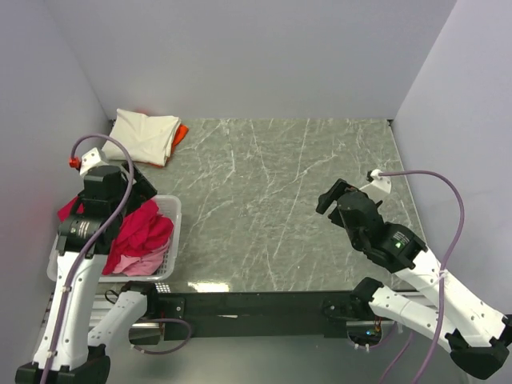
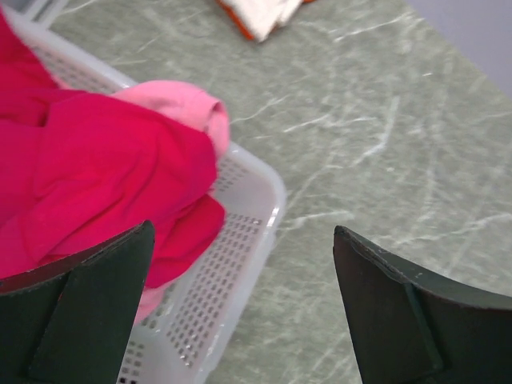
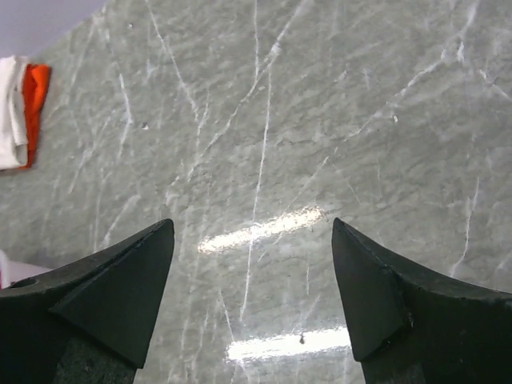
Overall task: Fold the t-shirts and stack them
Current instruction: Grab the tshirt from the pile
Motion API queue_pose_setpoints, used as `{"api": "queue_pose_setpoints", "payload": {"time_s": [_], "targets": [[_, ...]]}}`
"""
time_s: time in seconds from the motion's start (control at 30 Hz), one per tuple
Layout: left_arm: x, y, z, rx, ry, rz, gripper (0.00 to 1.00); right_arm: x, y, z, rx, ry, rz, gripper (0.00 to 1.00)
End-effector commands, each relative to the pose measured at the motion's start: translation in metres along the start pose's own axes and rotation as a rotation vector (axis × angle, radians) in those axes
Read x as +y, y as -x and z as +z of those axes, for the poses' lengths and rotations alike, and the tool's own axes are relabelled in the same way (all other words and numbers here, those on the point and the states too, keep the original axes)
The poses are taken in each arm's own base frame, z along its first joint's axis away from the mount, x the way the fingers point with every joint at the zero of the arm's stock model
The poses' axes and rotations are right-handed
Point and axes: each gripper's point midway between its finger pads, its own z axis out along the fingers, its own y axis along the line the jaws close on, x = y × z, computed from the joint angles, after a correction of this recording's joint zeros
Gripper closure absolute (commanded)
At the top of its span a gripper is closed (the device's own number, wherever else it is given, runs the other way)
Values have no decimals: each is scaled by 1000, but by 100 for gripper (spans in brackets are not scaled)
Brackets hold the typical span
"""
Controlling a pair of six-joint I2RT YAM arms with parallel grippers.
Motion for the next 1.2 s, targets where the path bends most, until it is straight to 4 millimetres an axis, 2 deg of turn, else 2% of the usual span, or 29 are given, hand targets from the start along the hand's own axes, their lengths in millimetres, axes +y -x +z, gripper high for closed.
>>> {"api": "queue_pose_setpoints", "payload": {"time_s": [0.0,0.1,0.2,0.27,0.4,0.43,0.5,0.53,0.63,0.8,0.87,0.9,0.93,1.0,1.03,1.07,1.13,1.17], "targets": [[20,-6,12,23,120,56,1,-12,4,3,-33,-66,20,14],[22,-15,24,36,129,63,0,-13,4,3,-30,-82,24,13],[26,-32,39,75,138,77,0,-16,2,2,-23,-96,47,12],[29,-32,49,80,181,79,1,-17,-1,1,-20,-95,76,12],[52,-35,63,62,326,-11,1,-18,-6,0,-7,-75,104,11],[67,-40,68,74,382,-51,1,-20,-9,0,-3,-80,108,11],[74,-49,77,105,398,-141,1,-24,-10,-1,-4,-82,113,11],[88,-57,81,127,432,-177,0,-26,-11,-1,-3,-86,110,11],[106,-67,86,133,496,-238,1,-29,-9,-4,-12,-89,115,11],[118,-74,95,107,535,-275,1,-37,-3,-12,-30,-97,136,11],[119,-80,102,127,534,-278,4,-39,-3,-14,-37,-87,147,11],[121,-86,105,153,546,-272,12,-41,-3,-14,-41,-89,149,11],[119,-87,105,167,540,-268,33,-42,-4,-14,-41,-88,149,11],[111,-88,105,199,511,-272,53,-44,-2,-16,-52,-86,155,11],[108,-86,104,196,492,-277,96,-44,-2,-16,-55,-84,157,11],[102,-85,103,201,462,-286,99,-45,-1,-16,-57,-83,159,11],[87,-66,96,158,389,-300,99,-43,-1,-14,-61,-82,150,11],[70,-47,87,124,312,-309,99,-41,1,-14,-65,-74,150,10]]}}
